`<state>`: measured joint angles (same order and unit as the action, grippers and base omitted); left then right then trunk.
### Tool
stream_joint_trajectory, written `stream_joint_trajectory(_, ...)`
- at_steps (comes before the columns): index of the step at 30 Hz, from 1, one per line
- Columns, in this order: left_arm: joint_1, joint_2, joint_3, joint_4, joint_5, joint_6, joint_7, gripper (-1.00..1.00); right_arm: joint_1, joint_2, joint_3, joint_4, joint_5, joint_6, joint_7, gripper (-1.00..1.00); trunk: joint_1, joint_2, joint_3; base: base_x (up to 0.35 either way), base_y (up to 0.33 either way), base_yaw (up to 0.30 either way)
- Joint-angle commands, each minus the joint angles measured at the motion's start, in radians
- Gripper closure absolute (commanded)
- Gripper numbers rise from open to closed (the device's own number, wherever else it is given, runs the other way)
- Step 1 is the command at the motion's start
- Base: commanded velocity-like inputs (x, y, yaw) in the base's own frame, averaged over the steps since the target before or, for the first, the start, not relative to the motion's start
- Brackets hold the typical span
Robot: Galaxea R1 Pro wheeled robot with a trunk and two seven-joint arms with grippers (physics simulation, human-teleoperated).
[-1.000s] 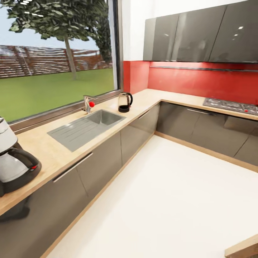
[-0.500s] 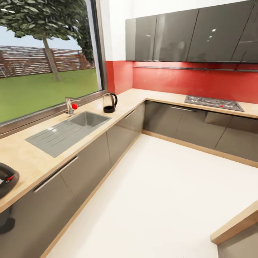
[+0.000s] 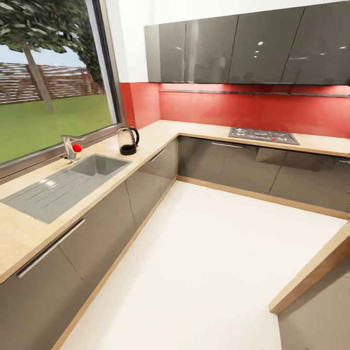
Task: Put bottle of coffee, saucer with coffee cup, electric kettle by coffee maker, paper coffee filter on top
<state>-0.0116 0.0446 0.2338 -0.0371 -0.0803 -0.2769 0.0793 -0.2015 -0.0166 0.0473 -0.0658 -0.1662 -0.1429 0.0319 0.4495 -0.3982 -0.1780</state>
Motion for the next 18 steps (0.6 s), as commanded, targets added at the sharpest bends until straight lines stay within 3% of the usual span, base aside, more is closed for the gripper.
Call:
stream_joint_trajectory(1,-0.001,0.005,0.002,0.0,-0.01,-0.004,0.004,-1.0,-0.001,0.0,0.006,0.003,-0.009,-0.002,0.003,-1.0,0.001,-0.002,-0.002,0.0,0.0,-0.205)
stream_joint_trajectory(7,-0.001,-0.003,0.006,0.002,-0.009,-0.004,0.004,-1.0,-0.001,0.0,0.004,0.001,-0.01,-0.004,0.002,-1.0,0.001,-0.002,-0.002,0.0,0.0,-0.208)
stream_joint_trajectory(18,-0.001,0.006,0.005,-0.001,-0.01,-0.006,0.001,-1.0,-0.001,0.0,0.004,0.001,-0.01,-0.004,0.003,-1.0,0.001,-0.002,-0.002,0.0,0.0,-0.092)
